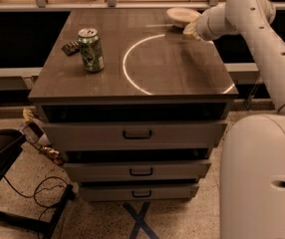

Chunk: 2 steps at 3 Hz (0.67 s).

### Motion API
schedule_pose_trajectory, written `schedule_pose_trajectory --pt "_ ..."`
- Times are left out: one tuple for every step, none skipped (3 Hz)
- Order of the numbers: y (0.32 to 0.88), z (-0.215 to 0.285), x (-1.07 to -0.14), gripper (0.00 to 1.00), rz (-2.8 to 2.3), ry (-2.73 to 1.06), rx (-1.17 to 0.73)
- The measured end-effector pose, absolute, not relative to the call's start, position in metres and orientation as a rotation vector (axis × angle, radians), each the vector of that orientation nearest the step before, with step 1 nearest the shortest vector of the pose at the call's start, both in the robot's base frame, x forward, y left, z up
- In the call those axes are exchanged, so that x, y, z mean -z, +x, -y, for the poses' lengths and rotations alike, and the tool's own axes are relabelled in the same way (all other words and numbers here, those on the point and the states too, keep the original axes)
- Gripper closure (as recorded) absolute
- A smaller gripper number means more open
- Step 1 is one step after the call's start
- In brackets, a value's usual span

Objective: Move paper bowl near green can

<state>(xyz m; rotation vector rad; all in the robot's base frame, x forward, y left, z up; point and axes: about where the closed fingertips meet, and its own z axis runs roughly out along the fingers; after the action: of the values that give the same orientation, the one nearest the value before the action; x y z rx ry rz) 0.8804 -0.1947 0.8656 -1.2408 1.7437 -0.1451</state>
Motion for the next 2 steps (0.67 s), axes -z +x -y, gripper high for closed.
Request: schedule_pose_trajectory --pt "0.8812 0.1919 -0.8623 0.97 -1.745 -1.245 0.14" --pt "0.8819 0.1896 -0.8596 0.75 -1.746 -1.248 0.136"
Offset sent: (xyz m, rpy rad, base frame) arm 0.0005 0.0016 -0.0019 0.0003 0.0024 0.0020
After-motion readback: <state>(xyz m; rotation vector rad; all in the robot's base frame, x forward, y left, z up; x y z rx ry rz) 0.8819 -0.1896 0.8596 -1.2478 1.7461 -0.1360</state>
